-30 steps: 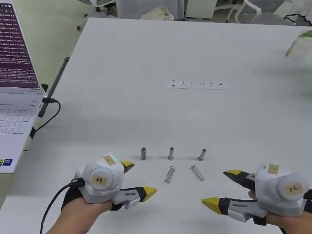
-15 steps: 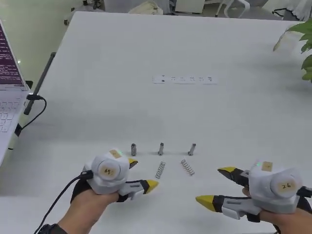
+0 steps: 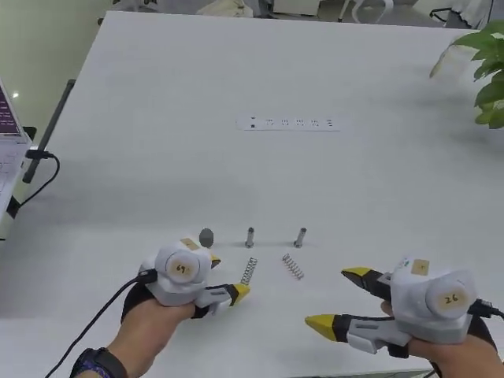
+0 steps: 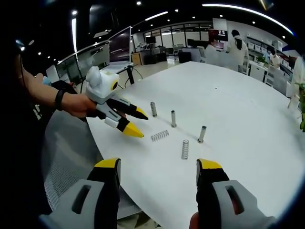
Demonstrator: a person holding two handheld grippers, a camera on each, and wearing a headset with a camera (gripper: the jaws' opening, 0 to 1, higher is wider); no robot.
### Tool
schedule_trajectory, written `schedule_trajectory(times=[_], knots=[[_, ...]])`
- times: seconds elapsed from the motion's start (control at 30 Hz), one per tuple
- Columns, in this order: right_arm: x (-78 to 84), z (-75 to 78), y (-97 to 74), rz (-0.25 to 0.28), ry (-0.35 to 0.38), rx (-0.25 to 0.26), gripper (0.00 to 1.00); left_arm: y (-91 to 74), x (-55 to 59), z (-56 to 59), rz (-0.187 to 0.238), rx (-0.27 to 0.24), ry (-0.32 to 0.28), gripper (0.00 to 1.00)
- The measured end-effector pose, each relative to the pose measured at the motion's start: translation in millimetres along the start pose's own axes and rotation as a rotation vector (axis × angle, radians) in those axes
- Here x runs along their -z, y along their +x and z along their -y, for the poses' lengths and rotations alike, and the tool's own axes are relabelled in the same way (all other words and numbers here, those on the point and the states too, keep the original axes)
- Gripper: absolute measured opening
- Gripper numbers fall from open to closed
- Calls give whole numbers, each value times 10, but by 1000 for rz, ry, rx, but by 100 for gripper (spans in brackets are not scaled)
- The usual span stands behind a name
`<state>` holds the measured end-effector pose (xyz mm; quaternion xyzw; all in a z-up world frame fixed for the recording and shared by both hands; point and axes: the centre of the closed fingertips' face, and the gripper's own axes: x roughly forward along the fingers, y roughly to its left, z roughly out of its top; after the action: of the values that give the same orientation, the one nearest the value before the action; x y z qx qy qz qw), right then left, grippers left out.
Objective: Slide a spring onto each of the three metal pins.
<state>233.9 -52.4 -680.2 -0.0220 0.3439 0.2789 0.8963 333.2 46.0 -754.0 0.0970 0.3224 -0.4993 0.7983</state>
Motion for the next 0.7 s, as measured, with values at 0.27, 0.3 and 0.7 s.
schedule_trajectory(times=[0.27,0.3,0.7], knots=[[21,12,-31,-3,6,4,63,127,51,21,-21,0,-26,32],[22,15,-35,-3,7,5,63,143,55,19,-22,-1,-28,31],[46,22,-59,-9,18,9,63,325,137,51,-53,-7,-47,18]])
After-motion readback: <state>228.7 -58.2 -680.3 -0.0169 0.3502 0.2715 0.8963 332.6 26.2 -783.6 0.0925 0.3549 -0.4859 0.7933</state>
